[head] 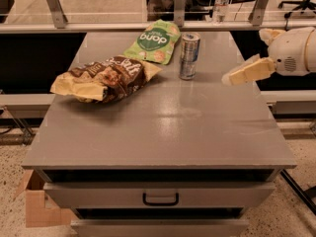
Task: Knock redbull can over
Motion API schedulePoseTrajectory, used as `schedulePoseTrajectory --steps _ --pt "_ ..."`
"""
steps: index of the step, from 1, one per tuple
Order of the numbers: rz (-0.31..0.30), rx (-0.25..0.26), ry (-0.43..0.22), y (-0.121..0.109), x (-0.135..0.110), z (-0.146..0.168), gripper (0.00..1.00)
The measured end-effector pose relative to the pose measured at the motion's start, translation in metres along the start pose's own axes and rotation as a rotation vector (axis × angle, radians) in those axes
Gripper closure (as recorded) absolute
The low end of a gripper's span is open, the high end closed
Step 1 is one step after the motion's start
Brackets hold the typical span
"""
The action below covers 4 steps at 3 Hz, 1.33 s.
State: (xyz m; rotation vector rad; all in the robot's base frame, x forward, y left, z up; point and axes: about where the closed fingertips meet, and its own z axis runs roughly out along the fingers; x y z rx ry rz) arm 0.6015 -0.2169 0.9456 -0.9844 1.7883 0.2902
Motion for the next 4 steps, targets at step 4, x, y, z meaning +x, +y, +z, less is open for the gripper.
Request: schedulePoseTrajectory --steps 4 --pt "0.079 -0.166 -0.147 0.022 0.002 0.119 0.0"
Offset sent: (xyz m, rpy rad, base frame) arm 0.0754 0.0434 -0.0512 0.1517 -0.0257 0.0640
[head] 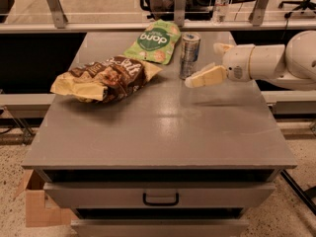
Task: Knock redbull can over
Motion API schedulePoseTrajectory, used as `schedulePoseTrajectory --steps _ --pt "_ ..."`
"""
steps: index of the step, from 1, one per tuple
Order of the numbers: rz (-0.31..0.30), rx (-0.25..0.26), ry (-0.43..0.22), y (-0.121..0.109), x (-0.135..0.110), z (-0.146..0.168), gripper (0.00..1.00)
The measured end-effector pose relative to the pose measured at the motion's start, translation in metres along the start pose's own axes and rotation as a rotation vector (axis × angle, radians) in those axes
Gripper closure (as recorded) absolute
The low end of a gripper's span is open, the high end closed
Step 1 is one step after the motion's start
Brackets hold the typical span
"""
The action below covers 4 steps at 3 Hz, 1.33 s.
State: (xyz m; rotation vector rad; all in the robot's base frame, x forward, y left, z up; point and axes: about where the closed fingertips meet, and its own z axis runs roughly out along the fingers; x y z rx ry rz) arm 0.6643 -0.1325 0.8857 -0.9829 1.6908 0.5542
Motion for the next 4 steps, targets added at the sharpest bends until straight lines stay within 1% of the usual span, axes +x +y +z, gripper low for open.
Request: schedulePoseTrajectory --steps 1,2,3,4 --pt "0.009 -0.069 -0.042 0.011 -0.007 0.027 0.16" --pt "0.012 -0.113 -0.09 0.02 -0.014 0.043 0.39" --pt "-0.024 -0.122 -0.127 0.027 -0.022 0.047 0.62" --pt "-0.235 -0.103 -0.147 0.033 -0.052 0.038 0.85"
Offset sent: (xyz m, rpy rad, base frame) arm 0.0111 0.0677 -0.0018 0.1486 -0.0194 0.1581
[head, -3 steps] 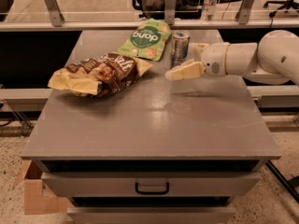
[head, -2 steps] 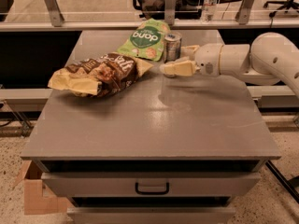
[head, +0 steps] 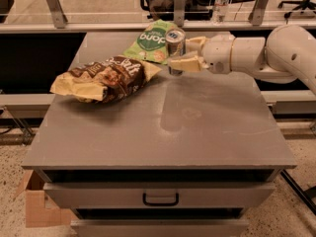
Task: Knock redbull can over
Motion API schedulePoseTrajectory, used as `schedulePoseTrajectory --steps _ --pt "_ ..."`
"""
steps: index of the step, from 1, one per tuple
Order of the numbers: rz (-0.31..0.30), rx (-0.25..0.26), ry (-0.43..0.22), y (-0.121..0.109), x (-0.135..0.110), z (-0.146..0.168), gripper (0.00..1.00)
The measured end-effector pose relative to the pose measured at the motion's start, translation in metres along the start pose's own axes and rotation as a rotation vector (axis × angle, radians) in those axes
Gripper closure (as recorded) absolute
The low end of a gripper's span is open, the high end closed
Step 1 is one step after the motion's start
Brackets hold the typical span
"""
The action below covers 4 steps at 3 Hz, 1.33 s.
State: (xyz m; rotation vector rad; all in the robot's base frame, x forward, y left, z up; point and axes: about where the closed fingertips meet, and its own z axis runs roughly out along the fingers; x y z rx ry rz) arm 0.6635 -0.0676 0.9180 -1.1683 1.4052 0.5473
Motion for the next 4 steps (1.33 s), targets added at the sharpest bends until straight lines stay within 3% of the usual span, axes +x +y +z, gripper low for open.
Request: schedulePoseTrajectory --steps 1,2,3,4 --pt "-0.277 -0.027 0.039 0.009 -0.015 -0.01 1.0" --pt "-0.527 -0.085 0.125 0.023 -0.005 -0.021 1.0" --pt "-0.711 -0.229 0.284 0.035 0.014 -0.031 1.0" --pt "-0.742 -0.332 0.378 0.042 0.031 -0.039 1.0"
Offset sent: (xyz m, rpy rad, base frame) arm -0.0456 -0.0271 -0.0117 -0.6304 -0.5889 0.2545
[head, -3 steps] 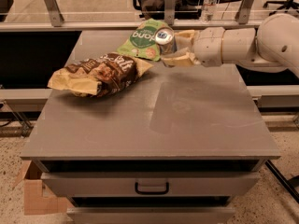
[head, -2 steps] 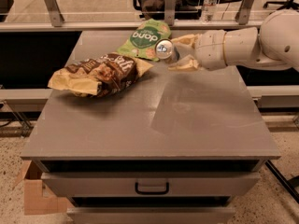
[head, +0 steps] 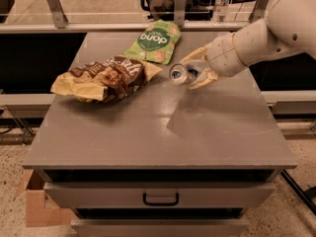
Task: Knock redbull can over
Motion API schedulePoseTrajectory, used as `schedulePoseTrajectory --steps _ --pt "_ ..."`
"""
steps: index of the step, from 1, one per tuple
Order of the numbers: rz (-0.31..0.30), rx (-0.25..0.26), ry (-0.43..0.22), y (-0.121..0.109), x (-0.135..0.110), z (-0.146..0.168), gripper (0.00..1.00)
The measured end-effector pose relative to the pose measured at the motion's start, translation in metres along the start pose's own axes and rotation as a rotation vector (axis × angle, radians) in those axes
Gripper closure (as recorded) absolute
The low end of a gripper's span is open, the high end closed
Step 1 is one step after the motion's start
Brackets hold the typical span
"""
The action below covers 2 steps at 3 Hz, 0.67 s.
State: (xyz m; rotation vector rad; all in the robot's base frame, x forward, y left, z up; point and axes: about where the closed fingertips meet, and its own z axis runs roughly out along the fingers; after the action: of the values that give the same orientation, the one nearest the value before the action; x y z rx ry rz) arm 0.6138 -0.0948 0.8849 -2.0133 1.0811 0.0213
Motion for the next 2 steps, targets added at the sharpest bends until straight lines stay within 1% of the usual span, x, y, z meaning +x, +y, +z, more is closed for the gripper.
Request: schedulePoseTrajectory --steps 1,2 --pt "-0.027 -0.081 0.037 0.0126 0.006 -0.0002 1.0" --pt "-0.036 -0.11 0.051 0.0171 0.0084 -0.0004 1.0"
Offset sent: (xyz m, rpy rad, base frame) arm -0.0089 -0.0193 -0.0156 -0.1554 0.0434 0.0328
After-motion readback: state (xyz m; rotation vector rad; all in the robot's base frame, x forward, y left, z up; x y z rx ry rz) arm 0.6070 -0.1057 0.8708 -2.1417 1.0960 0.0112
